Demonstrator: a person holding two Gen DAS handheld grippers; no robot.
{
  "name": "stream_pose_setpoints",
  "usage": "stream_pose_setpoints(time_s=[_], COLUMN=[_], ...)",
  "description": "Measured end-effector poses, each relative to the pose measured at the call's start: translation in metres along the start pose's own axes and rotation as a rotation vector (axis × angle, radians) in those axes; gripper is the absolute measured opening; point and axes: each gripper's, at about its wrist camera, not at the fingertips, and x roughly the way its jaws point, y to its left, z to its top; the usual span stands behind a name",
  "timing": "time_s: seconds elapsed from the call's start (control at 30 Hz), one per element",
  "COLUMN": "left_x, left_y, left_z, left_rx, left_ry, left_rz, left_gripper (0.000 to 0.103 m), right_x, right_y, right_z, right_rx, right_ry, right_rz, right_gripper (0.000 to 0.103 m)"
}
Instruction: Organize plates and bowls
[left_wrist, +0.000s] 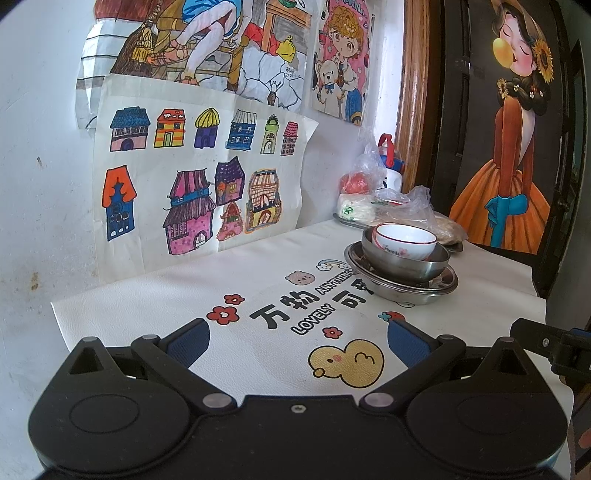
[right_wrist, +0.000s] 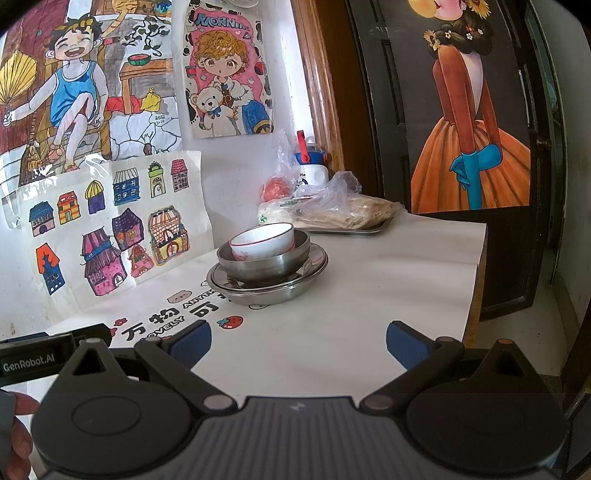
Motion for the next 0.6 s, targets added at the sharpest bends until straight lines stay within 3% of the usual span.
stream_pose_setpoints(time_s=[0.6], left_x=[0.0001], left_y=[-0.0014], left_z=[-0.0003], left_rx=[0.000], left_ry=[0.000], left_rz=[-0.003], left_gripper=[0.102], right_x=[-0.0011], right_y=[-0.0002], right_z=[-0.0002], right_rx=[0.000], right_ry=[0.000], right_rz=[0.000], right_gripper=[0.103])
